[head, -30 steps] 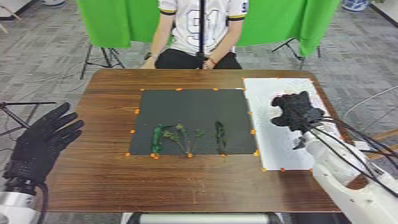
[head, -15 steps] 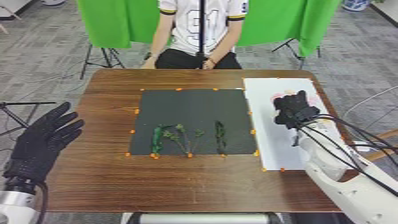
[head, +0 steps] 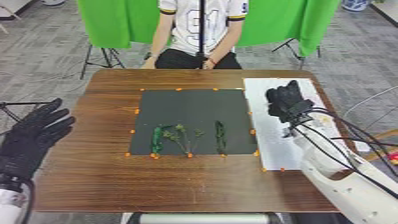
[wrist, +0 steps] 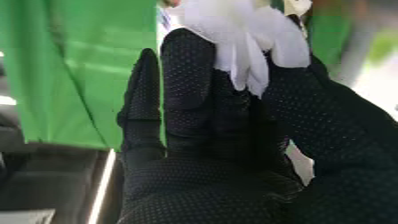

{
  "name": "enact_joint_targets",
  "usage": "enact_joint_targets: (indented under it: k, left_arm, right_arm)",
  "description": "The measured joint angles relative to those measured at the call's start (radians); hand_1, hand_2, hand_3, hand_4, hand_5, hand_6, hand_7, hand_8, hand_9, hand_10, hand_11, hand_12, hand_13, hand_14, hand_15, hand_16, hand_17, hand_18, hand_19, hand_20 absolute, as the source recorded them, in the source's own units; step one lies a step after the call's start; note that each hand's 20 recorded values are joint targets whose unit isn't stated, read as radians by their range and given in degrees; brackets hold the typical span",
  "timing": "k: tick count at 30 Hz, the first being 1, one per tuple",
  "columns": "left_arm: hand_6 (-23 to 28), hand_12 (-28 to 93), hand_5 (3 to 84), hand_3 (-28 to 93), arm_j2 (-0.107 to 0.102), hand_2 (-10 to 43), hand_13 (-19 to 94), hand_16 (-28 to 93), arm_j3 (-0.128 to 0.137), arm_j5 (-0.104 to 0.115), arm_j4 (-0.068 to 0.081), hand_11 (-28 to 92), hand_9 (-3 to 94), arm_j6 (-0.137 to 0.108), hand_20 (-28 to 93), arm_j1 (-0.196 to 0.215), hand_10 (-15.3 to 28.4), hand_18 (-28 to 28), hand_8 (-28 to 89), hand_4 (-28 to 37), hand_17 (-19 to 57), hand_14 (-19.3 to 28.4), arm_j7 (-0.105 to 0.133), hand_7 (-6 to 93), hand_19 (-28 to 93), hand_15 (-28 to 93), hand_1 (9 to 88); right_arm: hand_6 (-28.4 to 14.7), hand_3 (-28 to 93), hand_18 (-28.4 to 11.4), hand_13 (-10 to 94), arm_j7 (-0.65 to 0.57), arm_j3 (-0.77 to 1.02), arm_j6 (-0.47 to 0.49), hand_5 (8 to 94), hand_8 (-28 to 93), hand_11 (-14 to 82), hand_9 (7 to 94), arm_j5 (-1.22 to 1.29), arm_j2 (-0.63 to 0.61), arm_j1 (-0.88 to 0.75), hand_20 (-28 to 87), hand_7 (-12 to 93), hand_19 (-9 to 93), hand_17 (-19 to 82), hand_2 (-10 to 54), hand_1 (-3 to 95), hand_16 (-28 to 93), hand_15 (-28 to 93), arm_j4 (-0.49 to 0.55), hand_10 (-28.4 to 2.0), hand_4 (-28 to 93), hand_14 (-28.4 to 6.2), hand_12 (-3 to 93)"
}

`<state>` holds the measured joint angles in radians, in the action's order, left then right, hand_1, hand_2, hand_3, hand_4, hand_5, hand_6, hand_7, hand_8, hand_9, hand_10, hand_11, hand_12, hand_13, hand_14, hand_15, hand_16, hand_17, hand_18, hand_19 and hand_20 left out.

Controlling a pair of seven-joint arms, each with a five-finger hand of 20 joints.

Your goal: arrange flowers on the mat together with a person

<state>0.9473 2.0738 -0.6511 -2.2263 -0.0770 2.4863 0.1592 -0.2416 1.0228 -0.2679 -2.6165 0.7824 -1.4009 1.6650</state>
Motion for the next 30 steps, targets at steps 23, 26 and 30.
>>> enact_joint_targets:
  k: [23,26,30]
  left_arm:
    - [4.2,20,33.2,70,-0.075,-1.1,23,4,0.029,0.004,0.012,18,29.1,-0.007,12,-0.006,12.6,22.5,-8,-25.4,-7.8,15.2,-0.011,15.0,45,27,25.5]
    - [4.2,20,33.3,70,-0.081,-1.1,23,4,0.021,0.005,0.012,18,29.1,-0.010,12,-0.009,12.6,22.5,-8,-25.4,-7.8,15.2,-0.007,14.9,45,27,25.6]
    - [4.2,20,33.3,70,-0.090,-1.1,23,4,0.010,0.005,0.013,18,29.1,-0.012,12,-0.016,12.6,22.5,-8,-25.4,-7.8,15.1,-0.004,14.9,45,27,25.5]
  right_arm:
    - [6.2,77,-15.1,65,0.520,-0.411,0.023,67.8,-4,19.1,82.0,0.082,0.489,0.358,42,52,61,22,-9.5,50.1,43,51,-0.076,-4.9,-28,-3.6,51.6]
    - [6.5,77,-15.1,65,0.526,-0.458,0.024,67.8,-4,18.9,82.2,0.014,0.524,0.375,42,52,61,22,-9.5,50.2,43,51,-0.132,-4.9,-28,-3.6,51.5]
    - [6.7,77,-14.9,65,0.522,-0.515,0.024,67.7,-4,18.7,82.3,-0.054,0.548,0.398,43,52,61,22,-9.5,50.2,43,51,-0.203,-4.8,-28,-3.3,51.6]
